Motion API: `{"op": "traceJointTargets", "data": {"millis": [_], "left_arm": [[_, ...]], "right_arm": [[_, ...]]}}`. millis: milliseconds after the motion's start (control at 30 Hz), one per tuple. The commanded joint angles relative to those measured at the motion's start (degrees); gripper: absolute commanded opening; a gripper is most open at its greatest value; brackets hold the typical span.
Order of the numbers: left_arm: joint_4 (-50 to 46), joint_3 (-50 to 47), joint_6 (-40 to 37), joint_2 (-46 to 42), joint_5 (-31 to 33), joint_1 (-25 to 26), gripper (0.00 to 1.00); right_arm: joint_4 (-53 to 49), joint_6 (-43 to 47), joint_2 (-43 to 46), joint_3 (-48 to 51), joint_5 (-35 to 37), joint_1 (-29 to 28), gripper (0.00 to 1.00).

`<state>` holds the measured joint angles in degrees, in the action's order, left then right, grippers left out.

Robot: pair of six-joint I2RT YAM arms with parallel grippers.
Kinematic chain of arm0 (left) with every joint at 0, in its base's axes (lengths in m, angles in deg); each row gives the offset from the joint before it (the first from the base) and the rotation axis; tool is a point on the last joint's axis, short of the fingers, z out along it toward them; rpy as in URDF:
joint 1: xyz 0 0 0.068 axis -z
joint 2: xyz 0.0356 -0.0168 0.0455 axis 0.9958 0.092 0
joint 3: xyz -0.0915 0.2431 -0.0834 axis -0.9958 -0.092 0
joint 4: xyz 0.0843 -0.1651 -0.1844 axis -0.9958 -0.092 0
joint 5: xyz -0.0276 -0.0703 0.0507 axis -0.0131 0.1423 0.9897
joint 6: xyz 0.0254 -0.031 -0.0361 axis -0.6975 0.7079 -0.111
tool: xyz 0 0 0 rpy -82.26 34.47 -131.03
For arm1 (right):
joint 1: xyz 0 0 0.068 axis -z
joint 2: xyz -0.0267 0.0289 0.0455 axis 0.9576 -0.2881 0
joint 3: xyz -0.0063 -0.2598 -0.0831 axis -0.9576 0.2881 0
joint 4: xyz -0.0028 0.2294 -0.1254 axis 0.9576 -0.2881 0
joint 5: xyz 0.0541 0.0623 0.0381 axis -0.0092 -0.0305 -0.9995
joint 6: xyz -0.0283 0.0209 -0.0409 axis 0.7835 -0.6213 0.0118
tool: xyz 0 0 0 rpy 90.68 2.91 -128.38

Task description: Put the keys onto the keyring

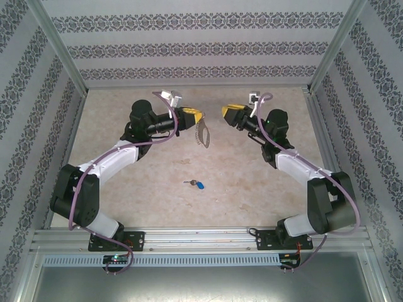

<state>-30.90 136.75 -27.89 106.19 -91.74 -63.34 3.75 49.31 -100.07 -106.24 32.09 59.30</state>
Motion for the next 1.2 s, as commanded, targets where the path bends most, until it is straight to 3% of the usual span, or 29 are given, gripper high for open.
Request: {"op": "traceJointTargets", "data": {"millis": [0,167,267,300,600,800,1167], "left_arm": [[8.96,-2.36,-5.68,-1.81,-0.10,0.45,0.00],[13.16,-4.39,-10.11,-2.27,2.91,0.51,0.00],[15.11,-3.81,-10.48,-1.29,3.63,0.59,0.00],[14.92,-3.28,-10.51,-0.99,3.51,0.66,0.00],[11.40,-0.46,-11.71,0.17,1.50,0.78,0.00],[12.10,0.14,-10.58,1.76,-0.83,0.80,0.00],[18.06,-2.66,-6.08,2.42,-1.25,0.65,0.00]], "right_arm": [[-1.34,-1.45,2.03,3.20,5.16,0.86,0.54],[-6.01,-0.15,2.96,5.56,10.20,0.87,0.70],[-6.77,0.43,2.78,5.88,12.47,0.88,0.96],[-6.82,0.79,2.80,5.84,13.06,0.87,0.98],[-11.25,1.75,2.61,3.19,16.62,1.27,0.98],[-8.34,-0.26,1.22,1.95,5.58,3.48,0.91],[-8.71,1.27,1.15,-1.35,-3.86,3.50,0.72]]}}
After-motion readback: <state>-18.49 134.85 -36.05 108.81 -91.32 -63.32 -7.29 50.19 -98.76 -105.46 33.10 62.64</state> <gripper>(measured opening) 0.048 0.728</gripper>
